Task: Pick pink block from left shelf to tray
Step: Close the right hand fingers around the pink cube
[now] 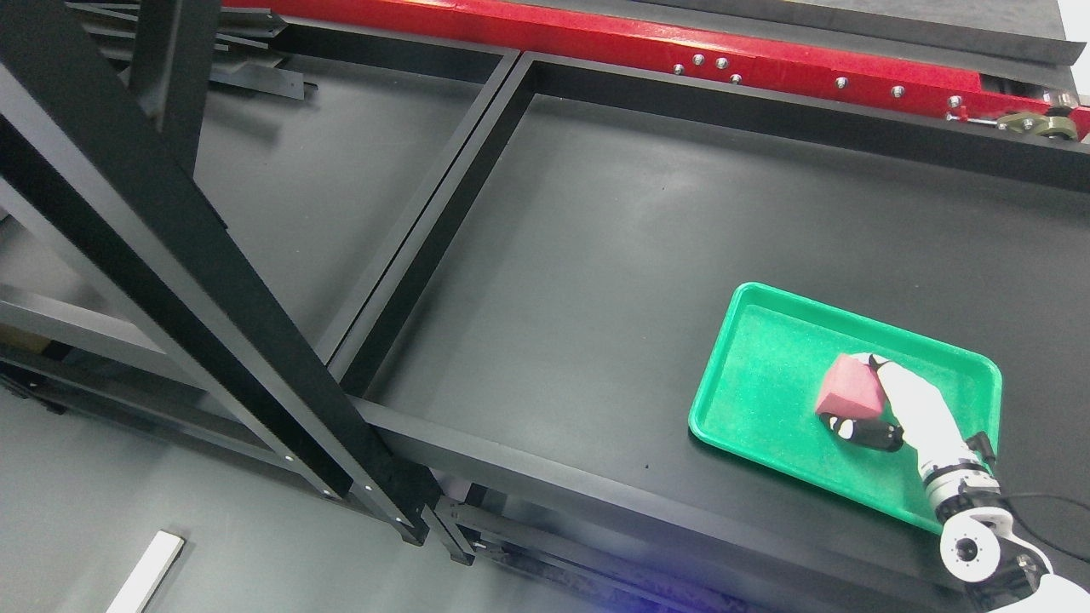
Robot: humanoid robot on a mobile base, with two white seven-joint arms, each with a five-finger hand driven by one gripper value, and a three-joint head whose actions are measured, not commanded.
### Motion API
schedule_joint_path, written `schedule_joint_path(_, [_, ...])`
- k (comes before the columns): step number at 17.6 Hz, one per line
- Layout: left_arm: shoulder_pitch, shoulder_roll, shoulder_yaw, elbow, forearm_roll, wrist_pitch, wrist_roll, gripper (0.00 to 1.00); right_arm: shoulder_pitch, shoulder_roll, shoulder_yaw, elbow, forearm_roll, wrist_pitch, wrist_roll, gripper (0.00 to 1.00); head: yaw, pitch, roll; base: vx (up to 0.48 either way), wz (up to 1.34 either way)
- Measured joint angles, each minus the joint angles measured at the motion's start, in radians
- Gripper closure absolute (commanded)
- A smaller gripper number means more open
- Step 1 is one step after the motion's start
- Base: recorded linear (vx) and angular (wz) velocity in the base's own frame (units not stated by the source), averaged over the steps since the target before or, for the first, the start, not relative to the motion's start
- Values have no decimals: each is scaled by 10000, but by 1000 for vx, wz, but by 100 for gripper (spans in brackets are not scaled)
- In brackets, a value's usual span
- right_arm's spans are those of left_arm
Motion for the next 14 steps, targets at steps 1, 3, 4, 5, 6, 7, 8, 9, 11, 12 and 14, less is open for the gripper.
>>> schedule_joint_path(1, [0, 0, 0, 0, 0, 0, 0, 0, -24, -1, 2, 30, 0, 1, 12, 97, 0, 0, 0, 0, 0])
schedule_joint_path(3, [0, 0, 0, 0, 0, 0, 0, 0, -68, -2, -7, 82, -12, 2, 40, 97, 0, 0, 0, 0, 0])
schedule_joint_path(4, [0, 0, 0, 0, 0, 0, 0, 0, -81, -1, -31, 109, -30, -127, 78, 97, 0, 0, 0, 0, 0])
schedule_joint_path(5, [0, 0, 0, 0, 0, 1, 0, 0, -73, 8, -63, 128, -53, -296, 80, 97, 0, 0, 0, 0, 0])
schedule_joint_path(6, [0, 0, 0, 0, 0, 2, 0, 0, -52, 17, -115, 140, -78, -516, -14, 97, 0, 0, 0, 0, 0])
schedule_joint_path(7, [0, 0, 0, 0, 0, 2, 0, 0, 19, 34, -186, 140, -96, -723, -200, 97, 0, 0, 0, 0, 0])
schedule_joint_path(8, [0, 0, 0, 0, 0, 3, 0, 0, 69, 65, -266, 115, -112, -937, -341, 97, 0, 0, 0, 0, 0])
schedule_joint_path(9, [-1, 0, 0, 0, 0, 3, 0, 0, 122, 98, -323, 81, -127, -1218, -456, 96, 0, 0, 0, 0, 0])
schedule_joint_path(11, [-1, 0, 0, 0, 0, 3, 0, 0, 186, 190, -451, -71, -155, -1762, -992, 96, 0, 0, 0, 0, 0])
schedule_joint_path(12, [0, 0, 0, 0, 0, 3, 0, 0, 209, 246, -536, -151, -173, -1980, -1225, 96, 0, 0, 0, 0, 0])
schedule_joint_path(14, [0, 0, 0, 0, 0, 3, 0, 0, 250, 382, -762, -335, -243, -2562, -1726, 96, 0, 0, 0, 0, 0])
